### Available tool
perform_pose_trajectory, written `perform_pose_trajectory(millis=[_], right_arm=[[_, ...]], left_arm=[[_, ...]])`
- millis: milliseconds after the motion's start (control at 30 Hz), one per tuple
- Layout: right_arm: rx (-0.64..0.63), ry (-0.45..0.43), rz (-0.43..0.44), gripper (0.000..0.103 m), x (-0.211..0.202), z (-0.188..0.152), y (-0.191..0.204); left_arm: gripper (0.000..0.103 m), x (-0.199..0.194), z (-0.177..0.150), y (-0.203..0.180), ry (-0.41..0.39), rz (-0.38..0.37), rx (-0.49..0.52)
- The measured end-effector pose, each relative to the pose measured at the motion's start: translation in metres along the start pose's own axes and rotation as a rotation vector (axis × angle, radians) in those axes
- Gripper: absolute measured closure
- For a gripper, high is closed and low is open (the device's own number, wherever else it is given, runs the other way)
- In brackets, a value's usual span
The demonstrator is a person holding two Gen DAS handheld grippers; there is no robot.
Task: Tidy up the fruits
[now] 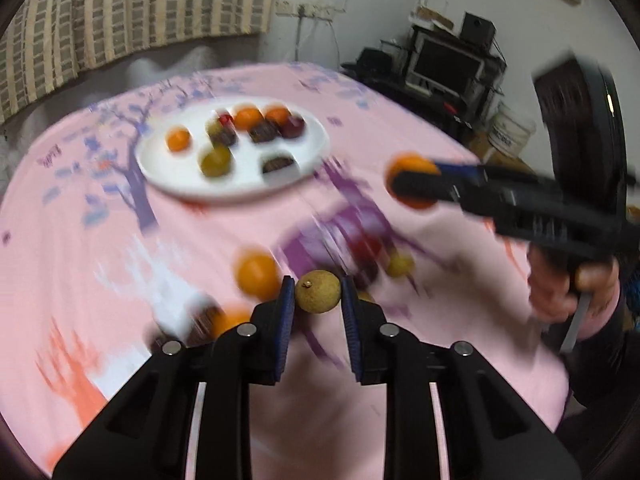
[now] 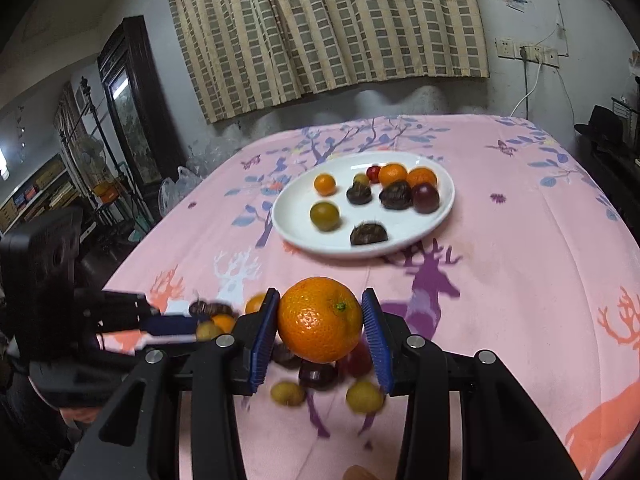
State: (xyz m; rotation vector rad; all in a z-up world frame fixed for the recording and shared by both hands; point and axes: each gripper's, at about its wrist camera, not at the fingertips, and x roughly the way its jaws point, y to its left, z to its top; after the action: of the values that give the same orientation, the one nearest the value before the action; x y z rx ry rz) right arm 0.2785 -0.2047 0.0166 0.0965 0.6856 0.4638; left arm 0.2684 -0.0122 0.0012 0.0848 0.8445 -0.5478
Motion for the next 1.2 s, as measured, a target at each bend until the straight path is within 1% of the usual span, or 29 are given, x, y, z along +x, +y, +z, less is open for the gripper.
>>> perform_pose_trajectory(millis=[100, 167, 233, 333, 433, 467, 500, 533, 567, 600, 633, 667, 767, 833, 900, 967, 1000, 1067, 1133, 1200], right_arm=[[0.002, -0.040, -0.053, 0.061, 0.022, 0.031, -0.012], [0.016, -0.043, -0.047, 0.061, 0.044, 0.047, -0.021], [0.009, -0.032, -0.070, 0.061, 0.074, 0.060, -0.030], [-0.011, 0.007, -0.087, 0.061, 0.112, 0.069, -0.036], [-0.007, 0.027, -0.086, 0.060, 0.135, 0.068, -0.038], [-0.006, 0.031, -0.082, 0.058, 0.137, 0.067, -0.038], [-0.003, 0.040, -0.083, 0.042, 0.137, 0.066, -0.038], [-0.001, 0.041, -0.081, 0.036, 0.132, 0.064, -0.038], [-0.006, 0.036, -0.073, 0.036, 0.124, 0.063, -0.036], [-0.016, 0.027, -0.066, 0.036, 0.115, 0.062, -0.034], [-0.034, 0.016, -0.062, 0.036, 0.103, 0.059, -0.031], [-0.056, 0.009, -0.050, 0.036, 0.090, 0.056, -0.027], [-0.090, 0.003, -0.021, 0.036, 0.063, 0.042, -0.016], [-0.106, 0.018, 0.033, 0.036, 0.050, 0.027, -0.002], [-0.162, 0.063, 0.089, 0.036, 0.047, 0.012, 0.017], [-0.259, 0.106, 0.129, 0.037, 0.047, -0.007, 0.044], [-0.305, 0.124, 0.145, 0.037, 0.048, -0.016, 0.057], [-0.344, 0.155, 0.175, 0.037, 0.051, -0.028, 0.074], [-0.383, 0.174, 0.195, 0.037, 0.053, -0.035, 0.087], [-0.415, 0.182, 0.178, 0.037, 0.056, -0.040, 0.096]], left_arm=[[0.080, 0.010, 0.045, 0.023, -0.037, 0.037, -0.027], [0.080, 0.024, 0.072, 0.037, -0.047, 0.057, -0.042], [0.080, 0.047, 0.098, 0.051, -0.039, 0.093, -0.054], [0.080, 0.085, 0.124, 0.070, -0.002, 0.151, -0.085], [0.080, 0.115, 0.138, 0.088, 0.025, 0.194, -0.127], [0.078, 0.121, 0.139, 0.092, 0.034, 0.212, -0.138], [0.060, 0.125, 0.139, 0.095, 0.045, 0.226, -0.159], [0.047, 0.125, 0.138, 0.098, 0.057, 0.232, -0.178], [0.027, 0.118, 0.135, 0.098, 0.055, 0.237, -0.189], [0.017, 0.109, 0.131, 0.098, 0.033, 0.247, -0.188], [0.014, 0.095, 0.127, 0.095, 0.001, 0.260, -0.183], [0.012, 0.085, 0.122, 0.094, -0.014, 0.266, -0.176], [0.009, 0.042, 0.097, 0.086, -0.048, 0.225, -0.186], [0.006, 0.021, 0.078, 0.082, -0.061, 0.213, -0.212], [0.006, 0.002, 0.051, 0.076, -0.071, 0.187, -0.243], [0.006, -0.013, 0.026, 0.071, -0.094, 0.180, -0.260], [0.005, -0.019, 0.014, 0.069, -0.108, 0.187, -0.266], [0.005, -0.026, -0.007, 0.069, -0.110, 0.215, -0.282], [0.005, -0.030, -0.020, 0.073, -0.108, 0.208, -0.300], [0.005, -0.034, -0.031, 0.081, -0.116, 0.195, -0.338]])
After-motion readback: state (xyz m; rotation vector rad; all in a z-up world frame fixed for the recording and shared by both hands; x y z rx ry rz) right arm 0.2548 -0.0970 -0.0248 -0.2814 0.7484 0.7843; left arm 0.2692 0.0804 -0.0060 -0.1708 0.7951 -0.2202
